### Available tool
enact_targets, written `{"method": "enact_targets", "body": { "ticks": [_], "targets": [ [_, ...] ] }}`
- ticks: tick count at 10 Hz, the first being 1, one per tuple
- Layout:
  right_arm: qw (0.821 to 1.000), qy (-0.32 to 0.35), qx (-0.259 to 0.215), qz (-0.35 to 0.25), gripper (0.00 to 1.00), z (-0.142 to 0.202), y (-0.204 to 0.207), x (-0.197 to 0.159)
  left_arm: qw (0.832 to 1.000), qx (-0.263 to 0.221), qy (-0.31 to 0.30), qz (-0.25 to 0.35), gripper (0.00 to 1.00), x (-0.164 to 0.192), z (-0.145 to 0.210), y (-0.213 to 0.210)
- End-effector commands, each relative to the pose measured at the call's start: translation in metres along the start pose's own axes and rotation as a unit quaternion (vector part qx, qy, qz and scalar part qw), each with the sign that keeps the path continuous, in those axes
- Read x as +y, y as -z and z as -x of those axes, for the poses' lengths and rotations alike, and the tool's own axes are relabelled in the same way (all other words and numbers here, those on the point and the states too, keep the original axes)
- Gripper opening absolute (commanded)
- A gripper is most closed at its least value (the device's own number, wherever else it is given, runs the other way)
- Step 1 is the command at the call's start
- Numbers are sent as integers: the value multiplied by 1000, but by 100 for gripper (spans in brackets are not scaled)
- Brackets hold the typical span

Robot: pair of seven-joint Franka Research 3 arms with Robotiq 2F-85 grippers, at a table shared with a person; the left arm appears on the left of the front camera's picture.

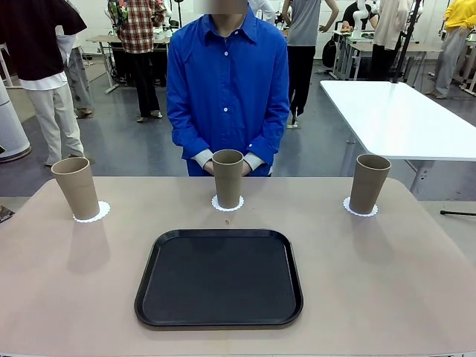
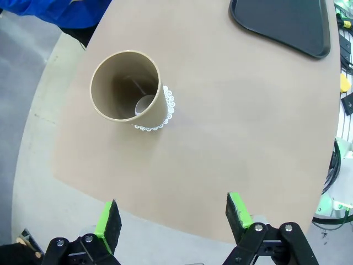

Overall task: Place coasters on the table and set cups on them.
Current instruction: Take one Reusable plastic cup from the Flat Tray and place it on a coaster set by the human.

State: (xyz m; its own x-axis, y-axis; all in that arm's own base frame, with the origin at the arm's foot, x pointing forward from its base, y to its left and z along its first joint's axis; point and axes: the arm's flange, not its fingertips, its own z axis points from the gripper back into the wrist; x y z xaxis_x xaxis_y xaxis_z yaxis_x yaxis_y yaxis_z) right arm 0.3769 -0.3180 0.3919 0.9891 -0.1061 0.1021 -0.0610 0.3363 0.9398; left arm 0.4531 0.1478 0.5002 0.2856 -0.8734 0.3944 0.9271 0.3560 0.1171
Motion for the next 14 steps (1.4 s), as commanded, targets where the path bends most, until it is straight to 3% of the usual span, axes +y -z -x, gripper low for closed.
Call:
{"method": "enact_targets", "body": {
  "ticks": [1, 2, 4, 6, 10, 11, 12, 14],
  "targets": [
    [1000, 4, -1, 2, 100, 0, -1, 1, 995, 49, -58, -61, 100, -26, -6, 1],
    [1000, 4, -1, 2, 100, 0, -1, 1, 982, 90, -158, -54, 100, -52, -5, 4],
    [1000, 4, -1, 2, 100, 0, -1, 1, 948, 167, -269, -25, 100, -80, -12, -3],
    [1000, 4, -1, 2, 100, 0, -1, 1, 928, 164, -332, 34, 100, -112, -7, -2],
    [1000, 4, -1, 2, 100, 0, -1, 1, 920, 98, -362, 117, 100, -117, -15, 7],
    [1000, 4, -1, 2, 100, 0, -1, 1, 921, 94, -360, 119, 100, -111, -14, 11],
    [1000, 4, -1, 2, 100, 0, -1, 1, 922, 129, -351, 106, 100, -127, -14, 7],
    [1000, 4, -1, 2, 100, 0, -1, 1, 920, 111, -358, 117, 100, -123, -15, 11]
  ]
}}
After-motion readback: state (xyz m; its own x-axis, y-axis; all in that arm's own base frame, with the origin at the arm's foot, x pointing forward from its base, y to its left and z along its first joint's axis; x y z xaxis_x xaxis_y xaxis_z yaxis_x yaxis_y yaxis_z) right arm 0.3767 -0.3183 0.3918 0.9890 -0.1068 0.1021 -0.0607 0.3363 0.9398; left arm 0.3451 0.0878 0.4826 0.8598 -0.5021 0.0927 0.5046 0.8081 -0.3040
